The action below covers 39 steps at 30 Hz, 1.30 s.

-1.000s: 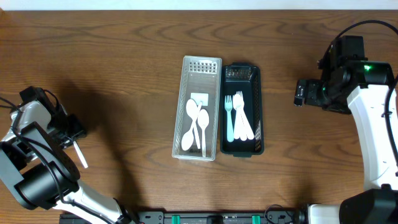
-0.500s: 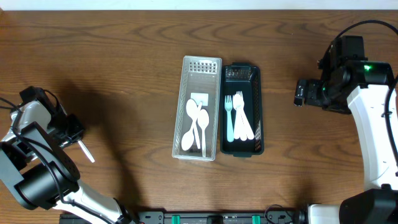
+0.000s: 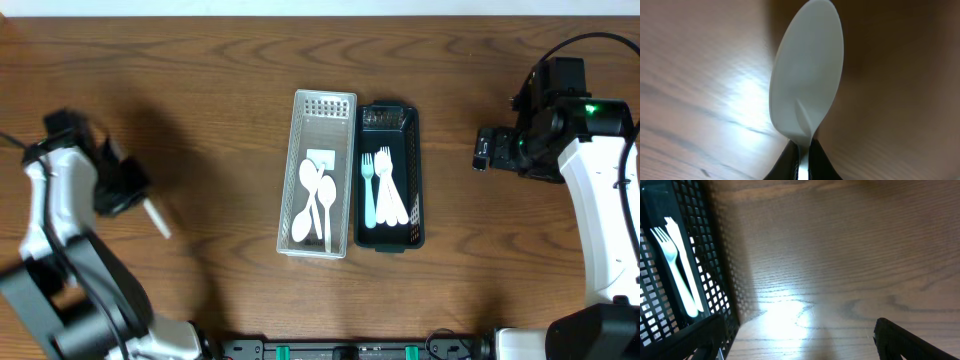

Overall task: Pack container
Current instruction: 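Place the last spoon into the clear basket and open the gripper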

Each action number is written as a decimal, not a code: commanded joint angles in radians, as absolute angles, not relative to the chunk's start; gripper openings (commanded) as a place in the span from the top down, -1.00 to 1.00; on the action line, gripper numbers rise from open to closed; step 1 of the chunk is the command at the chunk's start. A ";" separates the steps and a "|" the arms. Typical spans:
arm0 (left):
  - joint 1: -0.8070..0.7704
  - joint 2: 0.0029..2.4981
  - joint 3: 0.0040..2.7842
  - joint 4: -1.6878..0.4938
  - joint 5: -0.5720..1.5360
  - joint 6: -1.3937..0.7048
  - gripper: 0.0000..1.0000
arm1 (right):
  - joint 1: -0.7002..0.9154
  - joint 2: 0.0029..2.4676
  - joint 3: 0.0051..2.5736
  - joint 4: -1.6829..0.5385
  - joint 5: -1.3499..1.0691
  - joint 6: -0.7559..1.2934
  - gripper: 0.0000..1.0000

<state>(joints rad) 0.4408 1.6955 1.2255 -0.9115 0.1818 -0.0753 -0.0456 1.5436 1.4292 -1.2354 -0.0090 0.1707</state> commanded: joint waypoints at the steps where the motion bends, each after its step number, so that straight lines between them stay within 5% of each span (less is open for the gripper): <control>1: 0.260 1.496 1.260 -0.916 0.221 -0.084 0.88 | -0.052 1.543 1.431 -1.230 -0.016 0.155 -0.94; 12: -0.389 1.319 1.260 -0.857 0.090 -0.163 0.89 | -0.052 1.543 1.431 -1.230 -0.016 0.155 -0.95; 22: -0.523 1.617 1.259 -0.785 0.086 -0.235 0.86 | -0.052 1.543 1.431 -1.235 -0.016 0.155 -0.95; 27: -0.529 1.705 1.259 -0.786 0.089 -0.234 0.35 | -0.052 1.543 1.430 -1.235 -0.016 0.155 -0.95; 37: -0.529 1.537 1.349 -0.842 0.057 -0.107 -0.14 | -0.052 1.543 1.431 -1.225 -0.016 0.155 -0.94; 39: -0.528 1.473 1.378 -0.851 -0.038 -0.083 -0.43 | -0.052 1.543 1.431 -1.215 -0.016 0.155 -0.93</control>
<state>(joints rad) -0.5262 1.5829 1.2984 -0.8455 0.0765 -0.1413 -0.0456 1.5436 1.4292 -1.2255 -0.0090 0.1707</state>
